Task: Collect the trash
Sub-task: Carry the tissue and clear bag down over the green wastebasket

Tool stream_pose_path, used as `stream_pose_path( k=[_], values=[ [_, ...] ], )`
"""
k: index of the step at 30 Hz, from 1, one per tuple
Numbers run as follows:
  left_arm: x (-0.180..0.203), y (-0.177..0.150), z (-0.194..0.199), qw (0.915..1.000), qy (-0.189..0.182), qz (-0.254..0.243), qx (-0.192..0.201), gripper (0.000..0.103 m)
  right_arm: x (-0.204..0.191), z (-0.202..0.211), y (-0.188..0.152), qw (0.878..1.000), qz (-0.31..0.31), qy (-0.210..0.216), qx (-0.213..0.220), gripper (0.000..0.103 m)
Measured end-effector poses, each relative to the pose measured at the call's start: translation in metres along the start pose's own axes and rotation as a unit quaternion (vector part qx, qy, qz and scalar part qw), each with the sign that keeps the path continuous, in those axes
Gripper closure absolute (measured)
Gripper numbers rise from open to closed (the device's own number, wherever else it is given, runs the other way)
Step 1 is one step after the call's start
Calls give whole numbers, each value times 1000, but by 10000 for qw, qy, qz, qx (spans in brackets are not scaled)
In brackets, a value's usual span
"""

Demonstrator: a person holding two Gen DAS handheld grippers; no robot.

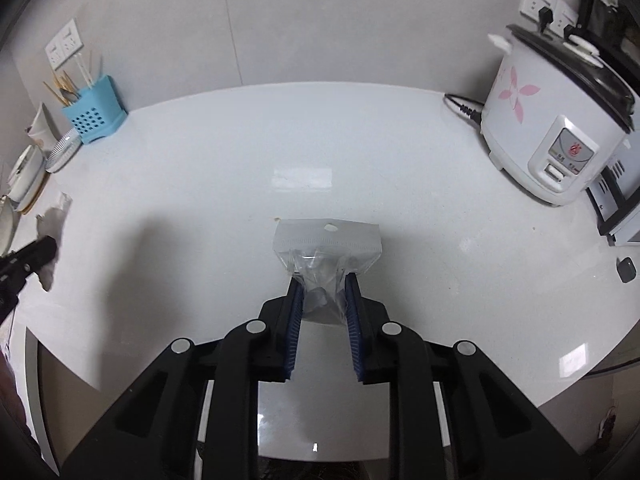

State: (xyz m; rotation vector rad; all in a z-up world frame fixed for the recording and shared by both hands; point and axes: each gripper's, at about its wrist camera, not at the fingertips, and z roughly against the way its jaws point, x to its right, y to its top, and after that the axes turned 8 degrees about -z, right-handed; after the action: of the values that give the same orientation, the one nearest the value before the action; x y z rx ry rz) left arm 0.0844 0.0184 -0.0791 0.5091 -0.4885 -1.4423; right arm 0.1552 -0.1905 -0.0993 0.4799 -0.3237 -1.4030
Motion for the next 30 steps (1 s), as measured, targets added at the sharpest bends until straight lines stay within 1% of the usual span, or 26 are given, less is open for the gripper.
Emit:
stream_pose_path(
  k=[4,8,18,24,30],
  values=[
    [4,-19,19,9999,-72,-80,93,92,-9,24,-13,9997,9,61,241,83],
    [5,-37,35,9997,-193,-90,155,92,-19,49,-33,9991,52,103,410,83],
    [7,-86,70,9985,-425,-209,270,92,-35,91,-89,9982,-22,171,583,83],
    [9,-117,82,9980,-525,-203,281,92,-43,106,-124,9978,22,234,619,83],
    [9,-148,85,9972,-663,-135,329,92,-50,106,-163,9979,194,333,515,83]
  ],
)
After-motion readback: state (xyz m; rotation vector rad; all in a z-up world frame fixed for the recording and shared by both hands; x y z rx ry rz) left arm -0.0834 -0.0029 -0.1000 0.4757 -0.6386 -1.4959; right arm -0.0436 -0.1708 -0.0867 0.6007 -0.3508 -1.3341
